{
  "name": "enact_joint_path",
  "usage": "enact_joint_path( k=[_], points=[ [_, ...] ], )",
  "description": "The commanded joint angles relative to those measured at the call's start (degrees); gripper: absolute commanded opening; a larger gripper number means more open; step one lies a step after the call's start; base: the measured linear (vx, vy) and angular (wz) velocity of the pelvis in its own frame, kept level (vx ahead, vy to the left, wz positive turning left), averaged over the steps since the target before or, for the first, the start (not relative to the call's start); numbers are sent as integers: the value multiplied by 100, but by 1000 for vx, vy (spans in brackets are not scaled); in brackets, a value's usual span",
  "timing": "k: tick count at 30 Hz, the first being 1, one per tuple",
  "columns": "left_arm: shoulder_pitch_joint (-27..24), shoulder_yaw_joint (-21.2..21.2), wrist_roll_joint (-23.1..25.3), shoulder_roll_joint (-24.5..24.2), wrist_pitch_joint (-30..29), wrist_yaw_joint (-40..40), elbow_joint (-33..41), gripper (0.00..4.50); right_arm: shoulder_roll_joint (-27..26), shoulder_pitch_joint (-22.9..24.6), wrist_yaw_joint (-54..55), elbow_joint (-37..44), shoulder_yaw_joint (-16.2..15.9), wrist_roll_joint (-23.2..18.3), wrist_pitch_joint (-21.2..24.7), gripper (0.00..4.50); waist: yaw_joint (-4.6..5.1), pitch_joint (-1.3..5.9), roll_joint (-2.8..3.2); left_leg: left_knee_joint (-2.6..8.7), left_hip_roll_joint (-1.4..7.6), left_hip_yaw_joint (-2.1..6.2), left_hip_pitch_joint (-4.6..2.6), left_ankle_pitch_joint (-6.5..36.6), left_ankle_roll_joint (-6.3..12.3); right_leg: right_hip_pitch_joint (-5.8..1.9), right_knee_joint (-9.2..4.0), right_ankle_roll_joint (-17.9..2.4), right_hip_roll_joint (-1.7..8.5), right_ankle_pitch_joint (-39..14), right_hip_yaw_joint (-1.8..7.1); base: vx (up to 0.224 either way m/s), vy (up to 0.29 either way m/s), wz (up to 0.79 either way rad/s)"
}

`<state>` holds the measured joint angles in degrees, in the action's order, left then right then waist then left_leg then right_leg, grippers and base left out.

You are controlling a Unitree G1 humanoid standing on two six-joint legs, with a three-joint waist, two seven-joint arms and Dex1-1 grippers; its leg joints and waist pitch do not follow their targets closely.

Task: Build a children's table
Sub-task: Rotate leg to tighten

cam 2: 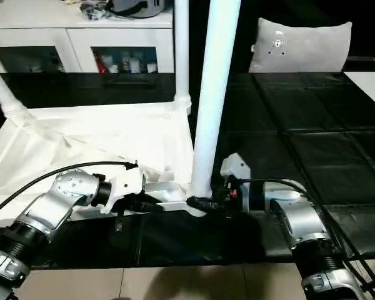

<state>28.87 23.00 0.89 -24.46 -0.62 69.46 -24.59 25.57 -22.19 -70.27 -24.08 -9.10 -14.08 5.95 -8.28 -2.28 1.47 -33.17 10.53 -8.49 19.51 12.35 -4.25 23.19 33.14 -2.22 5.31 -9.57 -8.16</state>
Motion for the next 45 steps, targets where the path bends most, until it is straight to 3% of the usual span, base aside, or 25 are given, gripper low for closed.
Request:
enact_joint_path(
  k=[1,10,13,14,15,16,17,19,22,23,24,25,27,29,32,34,36,39,45],
  points=[
    [-50,261,157,5,91,141,-60,0,17,-26,-150,-41,-9,-86,42,297,14,353,-81,327,284,-14,63,370,524,-387,-335,-810,413,-1403,386,0,0,0],
    [-224,97,-74,158,-321,8,169,0,-80,268,-52,362,-69,-207,515,271,-11,367,-83,313,290,-10,75,240,550,-408,-301,-860,413,-1188,383,0,0,0],
    [-350,-89,-265,439,-813,-397,491,0,-621,205,1332,267,12,140,1031,270,34,335,-65,344,281,-2,79,314,451,-396,-336,-789,407,-1429,376,0,0,0],
    [-379,-132,-297,525,-904,-526,560,0,-801,147,1771,181,96,221,1119,270,81,300,-66,371,240,-11,77,580,310,-409,-412,-624,410,-1966,353,0,0,0],
    [-383,-174,-249,629,-1087,-767,597,0,-973,62,2236,49,195,318,1137,270,132,288,-58,380,210,-13,32,833,159,-390,-492,-428,419,-2527,331,0,0,0],
    [-383,-177,-244,636,-1101,-784,600,0,-984,57,2268,41,202,324,1139,269,169,279,-57,387,202,-10,16,914,117,-383,-537,-351,419,-2742,317,0,0,0],
    [-365,-279,-132,872,-1430,-1305,625,0,-1261,-95,3100,-178,372,493,1186,269,234,270,-47,395,208,3,20,1055,42,-379,-558,-223,412,-2992,305,0,0,0],
    [-318,-404,-1,1161,-1649,-1909,609,0,-1517,-224,3832,-352,534,596,1275,269,379,241,-45,376,152,21,-7,1385,-6,-349,-670,-9,382,-3426,214,0,0,0],
    [-276,-498,88,1403,-1813,-2356,625,0,-1664,-263,4145,-393,610,614,1339,269,429,244,-32,355,146,21,-44,1557,88,-318,-744,108,379,-3504,172,0,0,0],
    [-229,-601,117,1716,-2046,-2803,665,0,-1768,-264,4323,-444,639,679,1236,269,460,246,-16,355,162,15,-66,1657,120,-297,-743,73,372,-3435,163,0,0,0],
    [-203,-581,160,1827,-2074,-2928,672,0,-1820,-249,4283,-476,686,612,1170,269,481,251,-30,368,175,35,-43,1667,163,-340,-753,70,376,-3323,139,0,0,0],
    [-204,-575,164,1827,-2071,-2925,673,0,-1821,-248,4283,-476,689,609,1168,304,476,264,-22,375,180,43,-35,1644,180,-345,-741,51,381,-3248,149,0,0,0],
    [-224,-413,308,1783,-2005,-2839,722,0,-1854,-201,4220,-452,761,519,1108,339,462,293,-21,410,223,59,21,1412,254,-380,-659,-122,403,-2726,224,0,0,0],
    [-232,-396,340,1754,-1992,-2822,729,0,-1844,-185,4178,-426,756,512,1097,342,452,301,-14,412,239,49,12,1294,288,-370,-607,-292,412,-2458,270,0,0,0],
    [-248,-382,451,1460,-1768,-2671,661,0,-1581,-56,3731,-193,662,470,967,382,388,312,-48,386,226,15,35,1000,394,-386,-549,-436,424,-2204,313,0,0,0],
    [-257,-356,497,1345,-1698,-2610,639,0,-1438,-33,3560,-149,704,429,881,390,337,329,-33,368,216,3,48,805,436,-404,-527,-445,434,-2125,315,0,0,0],
    [-259,-413,469,1215,-1677,-2532,599,0,-1157,-4,3126,-41,807,314,747,414,278,361,-32,347,223,-7,73,426,496,-429,-463,-519,410,-1717,318,0,0,0],
    [-256,-406,411,1071,-1558,-2331,571,0,-846,42,2603,105,810,218,643,429,238,374,-37,310,212,-13,116,229,586,-431,-392,-643,387,-1315,331,0,0,0],
    [-336,-177,196,631,-1151,-1356,605,0,-104,209,1347,492,545,148,472,444,244,353,-36,311,220,-23,94,502,632,-414,-432,-579,367,-1695,309,0,0,0]
  ],
)
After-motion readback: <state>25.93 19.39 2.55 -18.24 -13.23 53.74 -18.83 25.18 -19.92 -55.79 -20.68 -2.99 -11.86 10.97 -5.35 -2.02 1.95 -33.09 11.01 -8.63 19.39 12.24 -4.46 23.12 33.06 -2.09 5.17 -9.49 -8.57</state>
